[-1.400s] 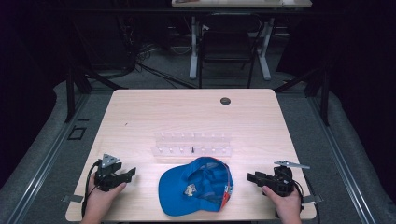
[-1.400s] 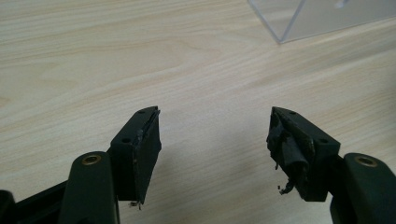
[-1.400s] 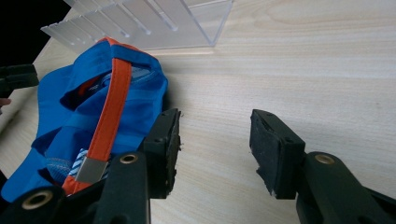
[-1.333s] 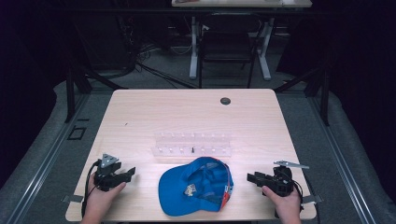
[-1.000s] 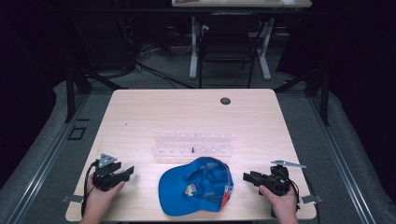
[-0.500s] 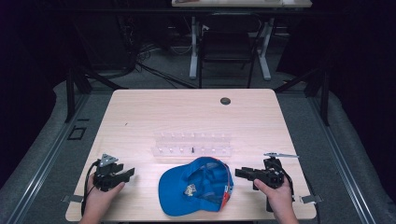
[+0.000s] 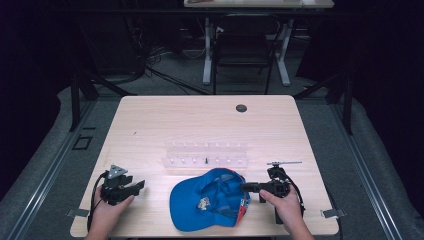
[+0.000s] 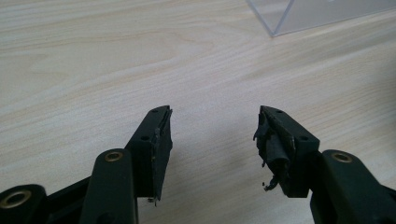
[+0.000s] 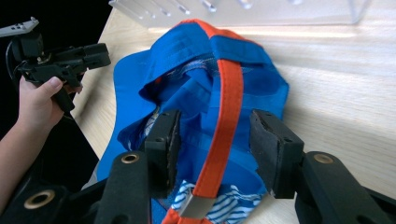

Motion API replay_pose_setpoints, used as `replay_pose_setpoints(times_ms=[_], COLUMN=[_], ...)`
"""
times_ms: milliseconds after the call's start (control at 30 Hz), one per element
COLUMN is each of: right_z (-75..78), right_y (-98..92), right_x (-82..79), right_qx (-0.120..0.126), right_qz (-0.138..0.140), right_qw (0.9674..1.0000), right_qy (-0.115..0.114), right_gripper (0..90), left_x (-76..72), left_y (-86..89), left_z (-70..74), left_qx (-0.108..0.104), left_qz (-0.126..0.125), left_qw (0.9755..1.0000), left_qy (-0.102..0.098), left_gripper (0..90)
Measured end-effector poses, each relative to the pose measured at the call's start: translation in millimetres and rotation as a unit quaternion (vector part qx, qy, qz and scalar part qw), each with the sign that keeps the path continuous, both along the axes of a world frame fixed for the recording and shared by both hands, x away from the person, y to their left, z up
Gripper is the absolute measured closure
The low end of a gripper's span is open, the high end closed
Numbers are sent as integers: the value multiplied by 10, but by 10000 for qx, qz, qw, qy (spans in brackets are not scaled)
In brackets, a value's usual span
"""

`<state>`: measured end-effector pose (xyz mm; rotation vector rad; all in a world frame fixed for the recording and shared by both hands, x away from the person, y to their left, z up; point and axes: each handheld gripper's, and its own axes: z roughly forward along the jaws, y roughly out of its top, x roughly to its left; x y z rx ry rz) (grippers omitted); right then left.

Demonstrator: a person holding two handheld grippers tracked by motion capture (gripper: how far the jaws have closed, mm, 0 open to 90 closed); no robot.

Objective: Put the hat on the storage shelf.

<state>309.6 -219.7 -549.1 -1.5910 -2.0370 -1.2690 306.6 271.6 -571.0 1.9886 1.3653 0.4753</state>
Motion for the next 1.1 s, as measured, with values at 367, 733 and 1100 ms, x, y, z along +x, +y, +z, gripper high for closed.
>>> replay_pose_setpoints(times_ms=[367,733,1100], right_z=[-50,26,78], right_y=[139,128,128], right_x=[61,36,35], right_qx=[15,242,307], right_qz=[194,279,421], right_qw=[9993,9990,9982], right_qy=[317,255,280], right_gripper=[619,689,772], left_x=[-1,3,-1], left_y=[7,2,-4], left_z=[4,2,4], left_qx=[6,33,61], left_qz=[27,5,0], left_qw=[10000,10000,10000], left_qy=[-18,-27,-13], left_gripper=[450,450,450])
